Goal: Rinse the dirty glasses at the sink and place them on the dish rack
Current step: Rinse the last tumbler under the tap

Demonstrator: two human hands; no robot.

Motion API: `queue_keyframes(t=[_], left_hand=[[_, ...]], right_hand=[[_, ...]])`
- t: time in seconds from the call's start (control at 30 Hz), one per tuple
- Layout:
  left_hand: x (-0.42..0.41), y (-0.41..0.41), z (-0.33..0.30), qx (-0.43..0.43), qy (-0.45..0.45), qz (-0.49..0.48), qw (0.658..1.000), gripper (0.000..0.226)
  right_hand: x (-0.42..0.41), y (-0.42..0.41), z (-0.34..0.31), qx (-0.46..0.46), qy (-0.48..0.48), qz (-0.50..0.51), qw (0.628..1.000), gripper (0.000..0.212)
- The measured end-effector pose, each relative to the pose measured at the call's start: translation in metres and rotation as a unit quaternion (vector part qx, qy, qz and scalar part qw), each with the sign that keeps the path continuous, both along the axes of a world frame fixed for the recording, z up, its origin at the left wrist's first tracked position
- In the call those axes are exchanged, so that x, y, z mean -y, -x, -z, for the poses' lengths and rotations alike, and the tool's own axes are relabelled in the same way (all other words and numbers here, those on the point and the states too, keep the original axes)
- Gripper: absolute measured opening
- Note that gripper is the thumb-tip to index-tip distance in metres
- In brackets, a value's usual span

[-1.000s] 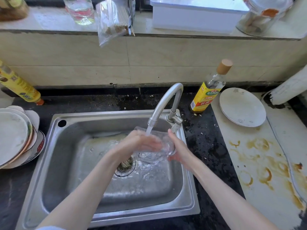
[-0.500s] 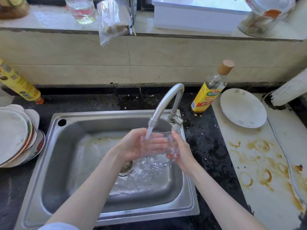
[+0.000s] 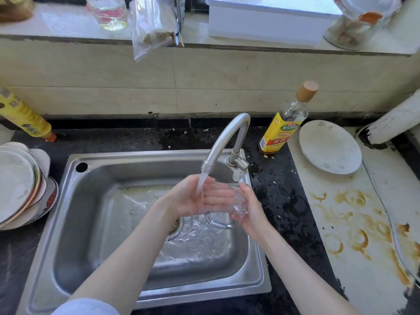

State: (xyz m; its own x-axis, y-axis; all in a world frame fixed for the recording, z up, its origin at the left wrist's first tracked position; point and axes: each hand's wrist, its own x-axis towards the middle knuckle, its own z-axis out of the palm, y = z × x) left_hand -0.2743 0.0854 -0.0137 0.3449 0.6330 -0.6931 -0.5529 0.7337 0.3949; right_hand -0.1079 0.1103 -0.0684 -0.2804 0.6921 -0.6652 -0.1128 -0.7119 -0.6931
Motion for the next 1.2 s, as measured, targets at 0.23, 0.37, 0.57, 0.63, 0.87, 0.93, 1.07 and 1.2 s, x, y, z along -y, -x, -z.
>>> queue_keyframes(t=[0.23,0.37,0.57,0.63,0.87,0.93,1.07,1.2], left_hand=[[0.003,-0.001,0.003,-0.012,-0.037,0.029,0.999,0.042],[0.008,-0.012,-0.013,-0.165,-0.229,0.276,0.919,0.044],[0.008,-0.021,-0.026,-0.375,-0.287,0.403,0.784,0.042],[0.010,-0.012,-0.022,-0.408,-0.288,0.288,0.817,0.034],[0.010,0.010,-0.004,-0.085,-0.222,0.162,0.958,0.057],[0.009,0.010,-0.002,-0.042,-0.213,0.183,0.959,0.071],[0.009,0.010,-0.013,-0.077,-0.212,0.255,0.940,0.057],[0.007,0.005,-0.021,-0.269,-0.232,0.328,0.875,0.026]], right_hand=[[0.001,0.000,0.002,0.000,0.007,-0.002,1.000,0.039],[-0.001,0.004,-0.002,0.032,0.050,-0.026,0.998,0.045],[-0.015,0.002,-0.015,0.010,0.140,-0.066,0.988,0.047],[-0.014,0.003,-0.015,-0.043,0.152,-0.059,0.986,0.050],[-0.005,0.008,-0.017,-0.140,0.014,-0.079,0.987,0.045],[-0.009,0.009,-0.019,-0.088,0.003,-0.089,0.992,0.043],[-0.013,0.010,-0.021,-0.060,0.061,-0.112,0.990,0.039],[-0.010,0.010,-0.021,-0.022,0.200,-0.155,0.967,0.037]])
